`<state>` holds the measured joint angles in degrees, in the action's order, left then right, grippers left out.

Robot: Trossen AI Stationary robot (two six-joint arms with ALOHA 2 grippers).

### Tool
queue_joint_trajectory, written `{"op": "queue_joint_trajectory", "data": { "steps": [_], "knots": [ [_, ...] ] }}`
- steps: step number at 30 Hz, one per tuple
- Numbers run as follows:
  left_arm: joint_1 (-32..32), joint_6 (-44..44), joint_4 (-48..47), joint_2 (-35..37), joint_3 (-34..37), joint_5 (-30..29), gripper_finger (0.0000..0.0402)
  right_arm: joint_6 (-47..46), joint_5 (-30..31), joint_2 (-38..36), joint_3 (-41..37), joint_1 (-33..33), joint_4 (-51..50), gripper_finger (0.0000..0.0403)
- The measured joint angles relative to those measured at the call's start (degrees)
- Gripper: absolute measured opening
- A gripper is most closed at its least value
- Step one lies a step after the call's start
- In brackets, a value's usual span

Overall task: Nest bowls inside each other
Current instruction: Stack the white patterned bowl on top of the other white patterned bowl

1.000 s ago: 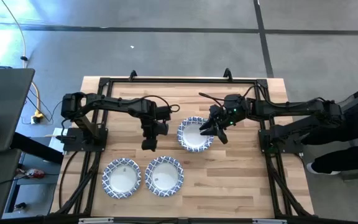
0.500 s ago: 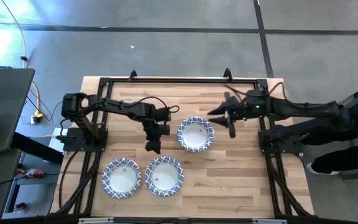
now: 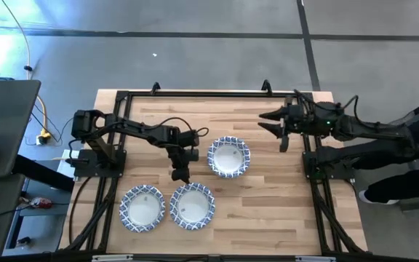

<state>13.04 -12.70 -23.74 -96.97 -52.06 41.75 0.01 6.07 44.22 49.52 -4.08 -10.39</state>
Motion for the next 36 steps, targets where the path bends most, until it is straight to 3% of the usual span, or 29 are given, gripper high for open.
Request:
{"op": "queue_joint_trajectory", "data": {
  "steps": [12,36],
  "knots": [
    [-2.66,-4.33,7.38,0.0,4.4,-0.14,0.0193,1.53,4.15,-4.83,0.0,0.0,1.7,0.0122],
    [-3.0,-5.03,7.36,0.0,4.41,-3.68,0.0193,0.18,4.1,-5.4,0.0,0.0,1.68,0.0122]
  ]
}}
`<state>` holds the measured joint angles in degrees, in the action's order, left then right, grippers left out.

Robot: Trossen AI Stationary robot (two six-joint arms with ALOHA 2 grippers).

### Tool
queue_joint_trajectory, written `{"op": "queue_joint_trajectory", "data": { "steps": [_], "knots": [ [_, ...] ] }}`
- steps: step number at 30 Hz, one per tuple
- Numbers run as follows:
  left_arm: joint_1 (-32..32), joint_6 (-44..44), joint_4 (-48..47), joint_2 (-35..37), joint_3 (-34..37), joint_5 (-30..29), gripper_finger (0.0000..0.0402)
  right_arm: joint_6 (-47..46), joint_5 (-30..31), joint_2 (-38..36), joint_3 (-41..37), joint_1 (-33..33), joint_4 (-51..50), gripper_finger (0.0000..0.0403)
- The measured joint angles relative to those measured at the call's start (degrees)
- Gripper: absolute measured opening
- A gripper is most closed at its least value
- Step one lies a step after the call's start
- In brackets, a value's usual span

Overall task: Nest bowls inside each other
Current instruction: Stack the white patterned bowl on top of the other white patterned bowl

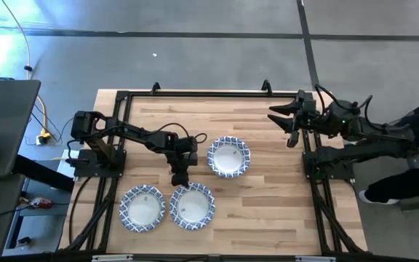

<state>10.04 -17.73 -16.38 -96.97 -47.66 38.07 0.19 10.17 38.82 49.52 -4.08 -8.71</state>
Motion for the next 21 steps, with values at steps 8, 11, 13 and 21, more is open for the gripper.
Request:
{"op": "queue_joint_trajectory", "data": {
  "steps": [8,11,13,21],
  "knots": [
    [-0.11,-1.03,0.05,-0.05,0.0,-0.18,0.0193,0.27,-0.02,-0.01,0.0,0.0,0.0,0.0122],
    [-0.43,-1.73,0.7,-1.07,0.06,-0.2,0.0193,0.28,-0.02,-0.01,0.0,0.0,0.0,0.0122],
    [-0.93,-1.95,1.34,-1.15,0.11,-0.19,0.0193,0.26,-0.02,-0.04,0.0,0.0,0.0,0.0122],
    [-2.22,-3.44,4.18,-3.13,0.03,-0.01,0.0191,0.26,-0.11,-0.04,-0.02,0.02,0.0,0.0122]
  ]
}}
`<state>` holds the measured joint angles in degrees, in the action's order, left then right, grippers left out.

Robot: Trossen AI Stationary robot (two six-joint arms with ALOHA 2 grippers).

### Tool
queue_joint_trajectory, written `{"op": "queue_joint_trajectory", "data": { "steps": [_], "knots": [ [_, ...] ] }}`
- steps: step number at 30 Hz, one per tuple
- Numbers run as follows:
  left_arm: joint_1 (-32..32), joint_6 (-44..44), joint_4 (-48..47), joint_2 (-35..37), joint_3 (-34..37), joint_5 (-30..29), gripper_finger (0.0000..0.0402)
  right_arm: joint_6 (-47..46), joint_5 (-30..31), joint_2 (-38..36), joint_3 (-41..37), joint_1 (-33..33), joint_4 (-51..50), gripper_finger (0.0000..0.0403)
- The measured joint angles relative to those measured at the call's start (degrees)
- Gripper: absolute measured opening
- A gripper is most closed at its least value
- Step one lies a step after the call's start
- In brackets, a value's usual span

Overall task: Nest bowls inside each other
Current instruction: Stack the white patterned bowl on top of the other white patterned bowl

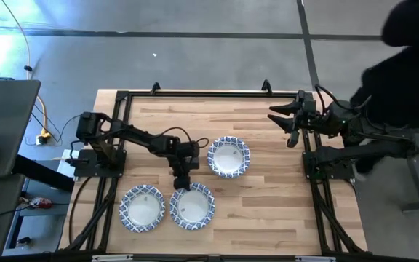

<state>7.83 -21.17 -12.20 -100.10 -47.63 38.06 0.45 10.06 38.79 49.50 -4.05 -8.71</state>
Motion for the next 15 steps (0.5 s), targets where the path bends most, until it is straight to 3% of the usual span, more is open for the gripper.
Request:
{"op": "queue_joint_trajectory", "data": {
  "steps": [5,15],
  "knots": [
    [-0.58,-0.19,0.59,0.11,-0.01,0.07,0.0161,0.0,0.0,-0.23,0.0,0.0,-0.01,0.0122],
    [-0.53,-0.28,0.5,0.11,-0.01,0.18,0.0034,0.0,0.05,-0.31,0.0,0.0,-0.24,0.0122]
  ]
}}
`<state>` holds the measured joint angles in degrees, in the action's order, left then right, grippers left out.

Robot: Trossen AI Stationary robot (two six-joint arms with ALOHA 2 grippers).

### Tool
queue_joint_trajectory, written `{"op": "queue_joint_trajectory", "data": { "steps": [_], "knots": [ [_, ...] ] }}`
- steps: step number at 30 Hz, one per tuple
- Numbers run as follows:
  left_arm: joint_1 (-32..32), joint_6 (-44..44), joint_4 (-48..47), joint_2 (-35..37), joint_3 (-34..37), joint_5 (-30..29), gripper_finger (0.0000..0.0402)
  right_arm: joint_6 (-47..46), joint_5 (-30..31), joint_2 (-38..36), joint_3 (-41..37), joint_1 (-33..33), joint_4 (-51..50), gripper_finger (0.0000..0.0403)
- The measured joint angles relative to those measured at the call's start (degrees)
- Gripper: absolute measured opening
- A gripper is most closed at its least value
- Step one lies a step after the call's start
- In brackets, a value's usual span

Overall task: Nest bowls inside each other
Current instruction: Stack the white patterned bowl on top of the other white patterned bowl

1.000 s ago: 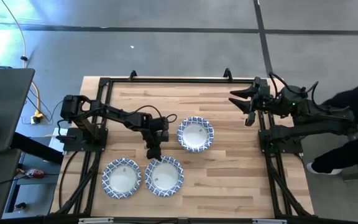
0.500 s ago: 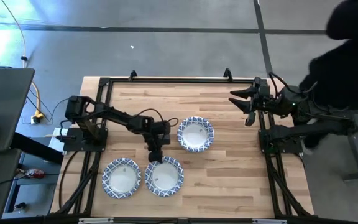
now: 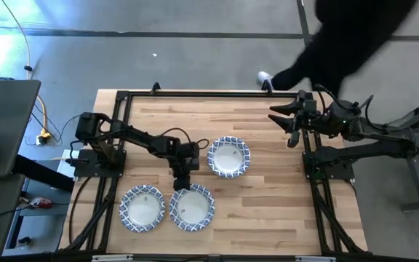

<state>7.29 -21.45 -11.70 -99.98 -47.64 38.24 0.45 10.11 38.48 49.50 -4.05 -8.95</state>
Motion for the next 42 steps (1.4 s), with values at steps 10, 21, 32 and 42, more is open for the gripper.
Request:
{"op": "queue_joint_trajectory", "data": {
  "steps": [10,21,32,42],
  "knots": [
    [0.02,0.0,-0.02,0.0,0.0,0.11,0.0005,-0.55,0.12,0.01,0.0,0.0,-1.13,0.0121],
    [2.26,0.43,-4.3,0.0,-3.35,3.43,0.0003,-0.52,0.11,0.0,0.0,0.0,-1.68,0.0121],
    [6.11,9.52,-19.49,0.0,-14.76,3.29,0.0003,-0.63,0.09,0.0,0.0,0.0,-3.55,0.0121],
    [15.02,15.64,-28.68,0.0,-25.87,-2.61,0.0003,-1.72,0.07,0.0,0.0,0.0,-4.94,0.0121]
  ]
}}
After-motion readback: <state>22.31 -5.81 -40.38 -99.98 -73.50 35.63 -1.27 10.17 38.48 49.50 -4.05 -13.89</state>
